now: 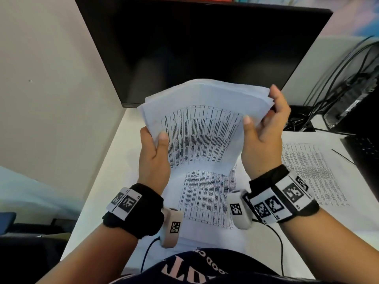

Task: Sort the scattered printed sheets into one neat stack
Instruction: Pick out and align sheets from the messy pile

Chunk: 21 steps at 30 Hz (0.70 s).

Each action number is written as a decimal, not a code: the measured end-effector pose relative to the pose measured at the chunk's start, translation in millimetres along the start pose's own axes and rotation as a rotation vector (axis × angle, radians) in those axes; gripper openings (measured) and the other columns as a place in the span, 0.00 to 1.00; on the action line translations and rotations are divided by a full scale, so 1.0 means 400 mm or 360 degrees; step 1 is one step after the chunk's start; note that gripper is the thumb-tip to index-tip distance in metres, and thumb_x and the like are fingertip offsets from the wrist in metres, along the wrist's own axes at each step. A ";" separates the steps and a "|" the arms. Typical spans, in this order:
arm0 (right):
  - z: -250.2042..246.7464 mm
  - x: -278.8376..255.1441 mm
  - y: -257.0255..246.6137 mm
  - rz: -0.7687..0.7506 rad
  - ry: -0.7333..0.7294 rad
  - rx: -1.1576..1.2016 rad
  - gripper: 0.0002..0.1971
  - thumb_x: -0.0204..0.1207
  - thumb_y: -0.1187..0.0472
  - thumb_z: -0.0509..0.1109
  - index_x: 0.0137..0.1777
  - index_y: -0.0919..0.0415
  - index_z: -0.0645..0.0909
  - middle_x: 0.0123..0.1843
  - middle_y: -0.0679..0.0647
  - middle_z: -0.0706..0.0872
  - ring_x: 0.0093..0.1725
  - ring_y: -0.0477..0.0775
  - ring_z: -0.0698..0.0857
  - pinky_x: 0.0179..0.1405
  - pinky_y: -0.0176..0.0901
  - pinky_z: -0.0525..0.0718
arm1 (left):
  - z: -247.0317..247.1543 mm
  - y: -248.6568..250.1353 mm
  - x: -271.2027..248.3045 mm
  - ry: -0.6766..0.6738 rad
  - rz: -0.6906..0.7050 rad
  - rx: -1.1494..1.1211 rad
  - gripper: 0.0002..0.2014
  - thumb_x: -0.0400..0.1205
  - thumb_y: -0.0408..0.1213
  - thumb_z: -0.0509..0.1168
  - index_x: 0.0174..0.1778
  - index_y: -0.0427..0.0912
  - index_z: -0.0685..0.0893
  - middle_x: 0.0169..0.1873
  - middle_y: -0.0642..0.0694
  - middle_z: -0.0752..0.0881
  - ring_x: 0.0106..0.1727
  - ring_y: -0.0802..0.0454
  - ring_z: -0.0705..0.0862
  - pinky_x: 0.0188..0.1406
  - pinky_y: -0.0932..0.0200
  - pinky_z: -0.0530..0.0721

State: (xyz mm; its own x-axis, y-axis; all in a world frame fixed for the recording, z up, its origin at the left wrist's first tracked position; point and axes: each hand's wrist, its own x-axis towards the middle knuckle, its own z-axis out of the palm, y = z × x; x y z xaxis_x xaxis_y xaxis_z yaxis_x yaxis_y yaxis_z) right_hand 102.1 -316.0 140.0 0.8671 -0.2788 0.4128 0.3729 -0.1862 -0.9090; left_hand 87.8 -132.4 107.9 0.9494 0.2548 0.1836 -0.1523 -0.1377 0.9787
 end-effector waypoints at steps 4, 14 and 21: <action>0.006 0.013 -0.016 -0.0306 -0.0087 -0.0400 0.35 0.79 0.76 0.60 0.81 0.56 0.48 0.80 0.58 0.61 0.76 0.41 0.64 0.73 0.27 0.66 | 0.007 0.000 0.002 0.0035 -0.0018 0.0018 0.11 0.89 0.36 0.52 0.55 0.62 0.70 0.52 0.68 0.81 0.51 0.79 0.80 0.48 0.81 0.75; -0.014 0.043 0.022 -0.0194 0.0021 -0.0666 0.14 0.83 0.61 0.57 0.67 0.56 0.65 0.54 0.54 0.75 0.43 0.51 0.77 0.39 0.29 0.72 | 0.008 -0.029 0.005 0.0020 -0.0100 0.0017 0.07 0.88 0.39 0.54 0.61 0.51 0.71 0.51 0.64 0.82 0.48 0.78 0.80 0.47 0.76 0.78; -0.010 0.052 0.022 0.0108 0.0066 -0.0172 0.21 0.82 0.66 0.61 0.73 0.57 0.63 0.44 0.42 0.76 0.37 0.29 0.78 0.42 0.23 0.77 | 0.008 -0.045 0.022 -0.0014 -0.0200 -0.0011 0.12 0.88 0.38 0.56 0.56 0.66 0.72 0.52 0.67 0.83 0.50 0.80 0.81 0.45 0.82 0.77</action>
State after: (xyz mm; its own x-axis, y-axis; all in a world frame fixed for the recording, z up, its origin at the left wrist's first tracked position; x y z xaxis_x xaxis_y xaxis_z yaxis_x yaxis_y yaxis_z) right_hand 122.1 -327.2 141.0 0.8739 -0.3326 0.3545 0.2738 -0.2656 -0.9244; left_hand 99.7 -130.8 91.7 0.9635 0.2612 0.0589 -0.0341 -0.0985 0.9945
